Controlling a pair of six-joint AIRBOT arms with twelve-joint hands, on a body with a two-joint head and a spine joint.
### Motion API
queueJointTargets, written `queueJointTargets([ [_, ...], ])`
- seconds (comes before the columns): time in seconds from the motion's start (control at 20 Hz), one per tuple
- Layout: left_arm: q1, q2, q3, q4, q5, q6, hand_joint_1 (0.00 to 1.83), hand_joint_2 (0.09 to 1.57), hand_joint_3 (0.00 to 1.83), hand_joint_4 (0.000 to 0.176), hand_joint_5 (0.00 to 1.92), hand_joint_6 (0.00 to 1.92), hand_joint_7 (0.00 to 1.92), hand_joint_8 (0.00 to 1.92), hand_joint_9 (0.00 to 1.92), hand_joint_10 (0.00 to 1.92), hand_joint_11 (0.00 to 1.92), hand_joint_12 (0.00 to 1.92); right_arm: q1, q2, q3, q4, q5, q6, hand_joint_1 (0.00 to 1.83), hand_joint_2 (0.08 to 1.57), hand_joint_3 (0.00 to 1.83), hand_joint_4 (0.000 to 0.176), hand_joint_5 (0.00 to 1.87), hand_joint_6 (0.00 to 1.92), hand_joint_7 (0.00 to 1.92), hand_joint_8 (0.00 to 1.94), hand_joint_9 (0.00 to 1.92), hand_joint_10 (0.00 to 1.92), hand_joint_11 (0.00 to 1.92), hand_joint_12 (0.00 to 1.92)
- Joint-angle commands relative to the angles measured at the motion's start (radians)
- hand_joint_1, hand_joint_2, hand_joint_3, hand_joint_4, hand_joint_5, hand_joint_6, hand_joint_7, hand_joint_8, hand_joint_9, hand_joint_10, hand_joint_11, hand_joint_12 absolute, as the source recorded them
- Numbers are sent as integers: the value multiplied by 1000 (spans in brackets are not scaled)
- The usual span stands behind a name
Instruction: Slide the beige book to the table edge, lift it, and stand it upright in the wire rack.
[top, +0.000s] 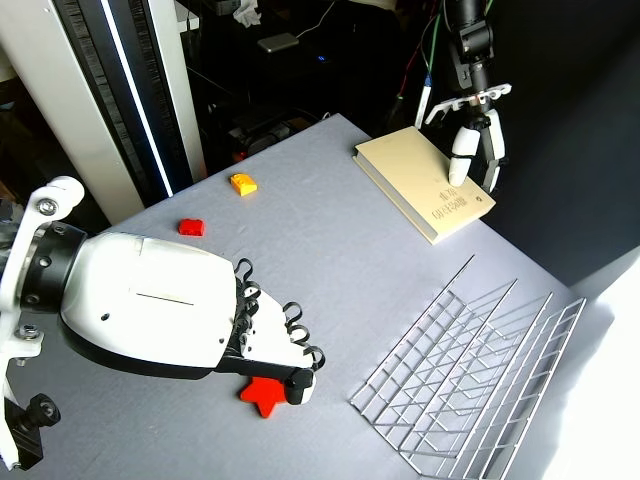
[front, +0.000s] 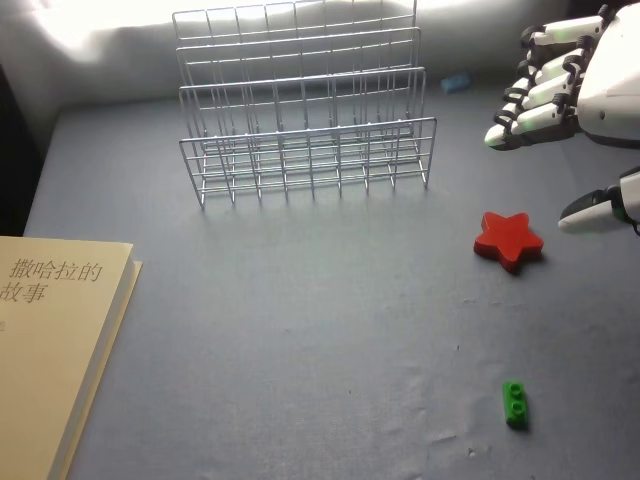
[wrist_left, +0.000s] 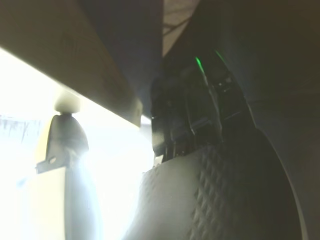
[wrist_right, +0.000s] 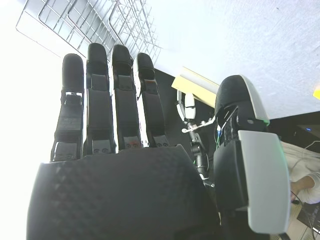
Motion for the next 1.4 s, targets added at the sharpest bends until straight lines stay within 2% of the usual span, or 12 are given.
queueJointTargets([
  [0.0,0,8,0,-18,-58,-4,556,1042,0,0,408,9,391,6,364,6,0,853,9,8,3,26,-24,-3,275,1161,2,0,391,2,428,3,423,6,0,1078],
  [0.2,-32,29,-35,-29,-7,-20,534,1055,2,0,363,0,350,0,329,0,0,808,9,8,2,26,-21,-4,269,1163,1,0,399,8,431,3,424,2,0,1089],
  [0.25,-38,30,-38,-54,5,-20,510,1069,5,0,334,0,319,0,302,0,0,760,9,8,2,26,-21,-4,279,1163,0,0,425,7,458,4,450,7,1,1111],
  [0.4,-49,29,-36,-101,24,-20,523,1062,0,0,358,7,338,6,317,6,0,808,9,8,2,26,-19,-4,304,1156,0,0,427,3,459,1,452,4,0,1074],
  [0.6,-58,30,-38,-113,24,-92,526,1059,0,0,355,4,360,5,345,9,0,859,9,8,2,26,-15,-5,273,1150,0,0,438,0,471,0,461,3,0,1064],
  [0.85,-78,32,-58,-157,41,-134,552,1046,0,0,349,8,358,7,332,7,0,792,8,8,2,26,-16,1,260,1156,1,0,427,3,453,1,445,0,0,1053],
  [1.1,-80,32,-70,-157,46,-135,587,1023,0,0,329,5,342,7,341,11,0,874,9,8,2,26,-16,4,273,1148,0,0,449,8,493,13,488,15,8,1083],
  [1.15,-80,32,-70,-157,46,-135,586,1032,0,0,282,0,288,1,307,4,0,807,9,8,2,26,-16,4,280,1152,0,0,442,4,482,7,478,10,1,1083],
  [1.35,-79,32,-71,-147,46,-134,585,1028,2,0,253,1,264,1,286,1,0,951,9,8,2,26,-13,4,279,1159,1,0,443,7,466,4,454,2,0,1071],
])
